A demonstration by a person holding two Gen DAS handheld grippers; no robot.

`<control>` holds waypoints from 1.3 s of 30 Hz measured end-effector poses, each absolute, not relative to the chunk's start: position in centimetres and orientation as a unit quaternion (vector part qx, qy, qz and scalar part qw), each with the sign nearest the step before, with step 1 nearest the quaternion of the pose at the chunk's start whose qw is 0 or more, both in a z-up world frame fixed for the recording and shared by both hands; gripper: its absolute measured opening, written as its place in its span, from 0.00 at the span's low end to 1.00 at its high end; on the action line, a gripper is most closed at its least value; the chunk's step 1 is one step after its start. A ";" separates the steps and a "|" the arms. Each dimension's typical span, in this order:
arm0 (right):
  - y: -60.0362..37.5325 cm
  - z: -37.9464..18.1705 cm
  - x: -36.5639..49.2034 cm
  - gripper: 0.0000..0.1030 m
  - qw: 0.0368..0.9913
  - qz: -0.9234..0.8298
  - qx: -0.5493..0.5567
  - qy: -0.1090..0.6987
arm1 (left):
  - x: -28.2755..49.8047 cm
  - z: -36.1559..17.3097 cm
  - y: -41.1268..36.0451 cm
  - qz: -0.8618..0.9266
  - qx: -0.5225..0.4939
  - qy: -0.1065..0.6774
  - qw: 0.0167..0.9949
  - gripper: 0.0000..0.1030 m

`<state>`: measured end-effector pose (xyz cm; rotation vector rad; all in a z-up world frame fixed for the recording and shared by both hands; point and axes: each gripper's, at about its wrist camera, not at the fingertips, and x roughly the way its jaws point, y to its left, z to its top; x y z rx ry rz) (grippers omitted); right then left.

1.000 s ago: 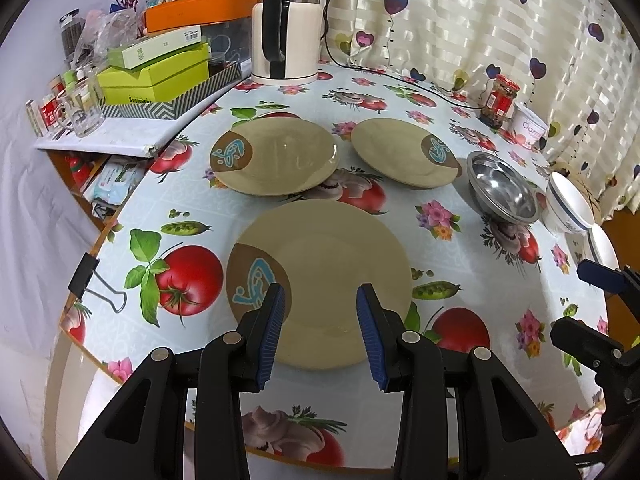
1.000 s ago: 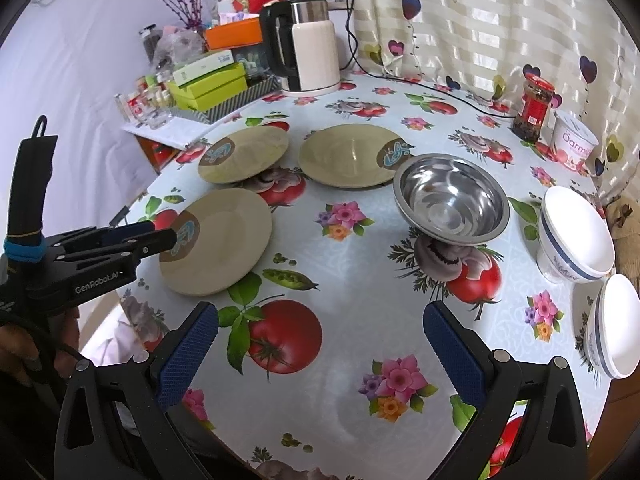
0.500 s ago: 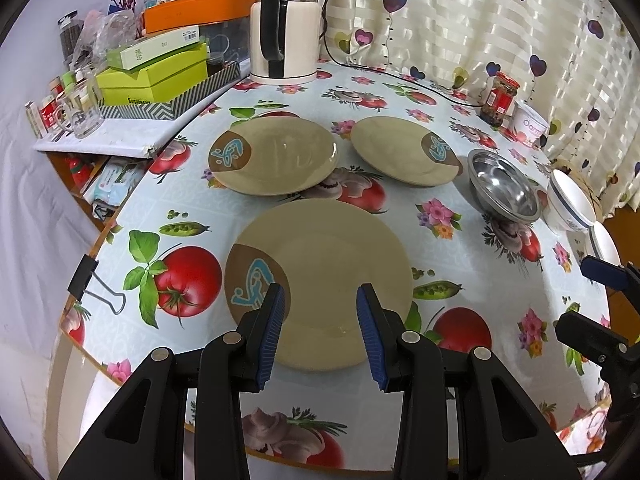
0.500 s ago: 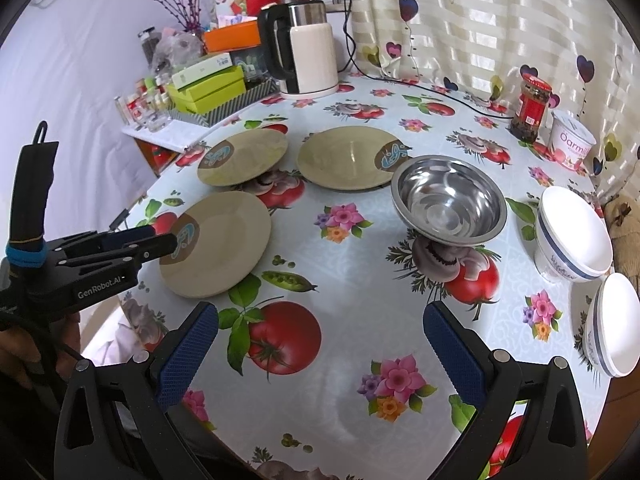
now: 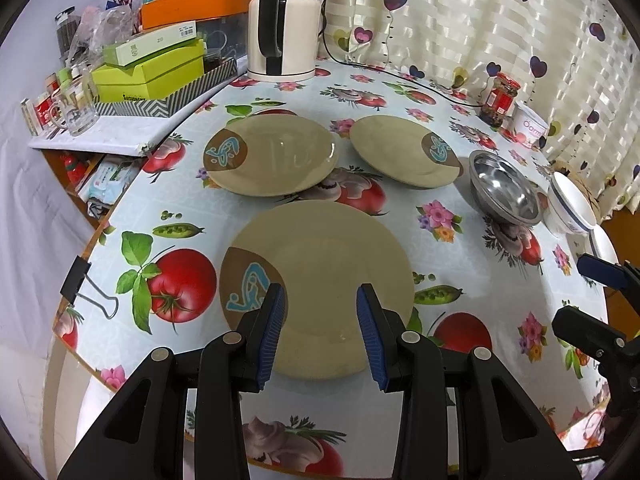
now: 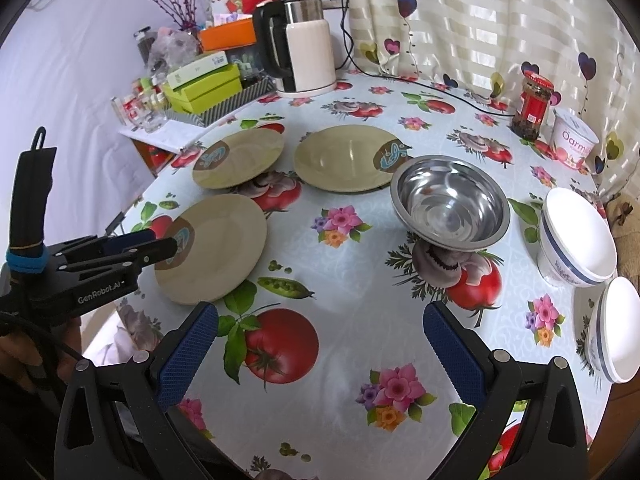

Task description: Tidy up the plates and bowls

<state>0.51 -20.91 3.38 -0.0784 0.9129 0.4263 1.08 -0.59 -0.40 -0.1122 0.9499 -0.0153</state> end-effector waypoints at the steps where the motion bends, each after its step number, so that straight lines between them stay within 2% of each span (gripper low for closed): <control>1: -20.9 3.4 0.5 1.00 0.875 0.204 -0.039 0.438 | 1.1 -0.4 -0.6 -0.007 -0.054 0.457 0.888 0.38; 33: -20.3 2.2 2.6 0.97 0.865 0.212 -0.034 0.454 | 2.7 -1.2 -0.2 0.000 -0.057 0.468 0.882 0.38; 35: -20.3 2.0 2.6 0.92 0.864 0.214 -0.035 0.455 | 2.9 -1.3 -0.2 0.001 -0.057 0.469 0.882 0.38; 36: -20.2 1.9 2.7 0.86 0.862 0.214 -0.035 0.457 | 2.9 -1.3 -0.2 0.001 -0.057 0.469 0.881 0.38; 39: -19.9 1.7 3.0 0.85 0.860 0.217 -0.037 0.461 | 3.0 -1.3 -0.2 0.002 -0.058 0.469 0.881 0.38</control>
